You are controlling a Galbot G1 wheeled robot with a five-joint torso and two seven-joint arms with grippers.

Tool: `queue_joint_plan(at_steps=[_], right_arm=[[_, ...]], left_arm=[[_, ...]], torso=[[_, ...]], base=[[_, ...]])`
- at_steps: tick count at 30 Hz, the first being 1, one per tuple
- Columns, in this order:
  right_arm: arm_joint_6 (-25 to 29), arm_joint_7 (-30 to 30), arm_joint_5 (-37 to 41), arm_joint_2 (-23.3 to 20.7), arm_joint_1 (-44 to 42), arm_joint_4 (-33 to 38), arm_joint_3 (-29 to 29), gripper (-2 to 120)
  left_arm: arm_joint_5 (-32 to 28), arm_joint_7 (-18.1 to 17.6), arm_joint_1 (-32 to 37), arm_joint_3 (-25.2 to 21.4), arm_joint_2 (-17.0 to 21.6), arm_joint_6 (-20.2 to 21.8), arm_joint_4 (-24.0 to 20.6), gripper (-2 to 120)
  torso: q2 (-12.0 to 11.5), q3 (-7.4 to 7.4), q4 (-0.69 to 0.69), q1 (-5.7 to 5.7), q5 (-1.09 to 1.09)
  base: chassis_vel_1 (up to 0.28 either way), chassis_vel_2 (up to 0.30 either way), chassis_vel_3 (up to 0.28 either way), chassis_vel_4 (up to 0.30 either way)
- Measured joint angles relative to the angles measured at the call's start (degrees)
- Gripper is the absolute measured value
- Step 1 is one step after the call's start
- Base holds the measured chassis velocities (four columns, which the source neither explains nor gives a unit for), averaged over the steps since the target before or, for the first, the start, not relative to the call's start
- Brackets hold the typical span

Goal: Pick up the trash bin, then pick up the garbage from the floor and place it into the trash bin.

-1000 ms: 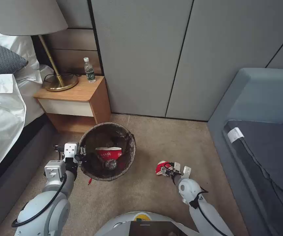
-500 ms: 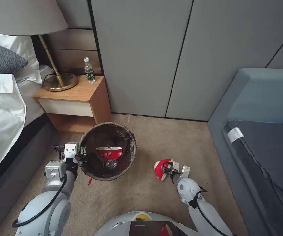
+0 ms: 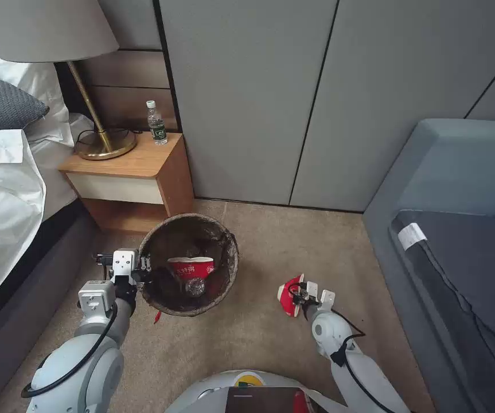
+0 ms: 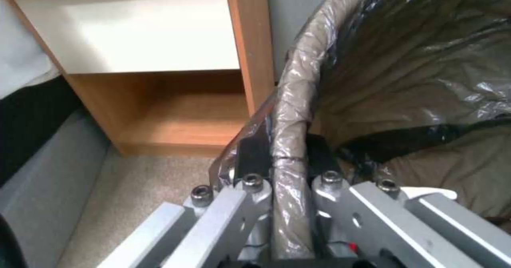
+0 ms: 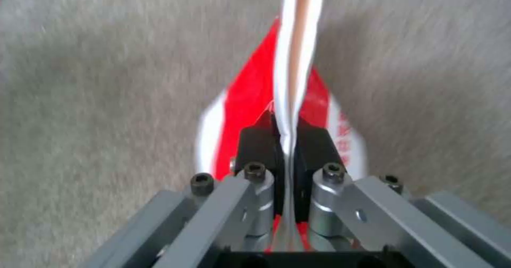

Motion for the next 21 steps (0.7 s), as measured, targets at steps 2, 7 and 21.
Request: queue_joint_plan(at_steps=[2,7,21], right_arm=[[0.0,-0.4,-1.3,-0.5,-1.2,3.4,1.2,2],[-0.7,-3.2,-6.2,-0.6,-4.0,12.3,5.2,2],[-7.4,-9.2,-3.3,-5.7,-7.2,38.5,10.7,2]], left_arm=[[-0.2,0.0,0.0,0.0,0.1,0.0,0.0,2],[-0.4,0.0,0.0,-0.1,0.3,0.1,0.0,2],[-0.6,-0.1,-0.4,0.0,0.8,0.3,0.0,2]], torso=[[0.0,0.0,0.01,0.0,0.0],[0.0,0.0,0.01,0.0,-0.01],[0.0,0.0,0.01,0.0,-0.01]], base=[[0.0,0.0,0.0,0.0],[0.0,0.0,0.0,0.0],[0.0,0.0,0.0,0.0]])
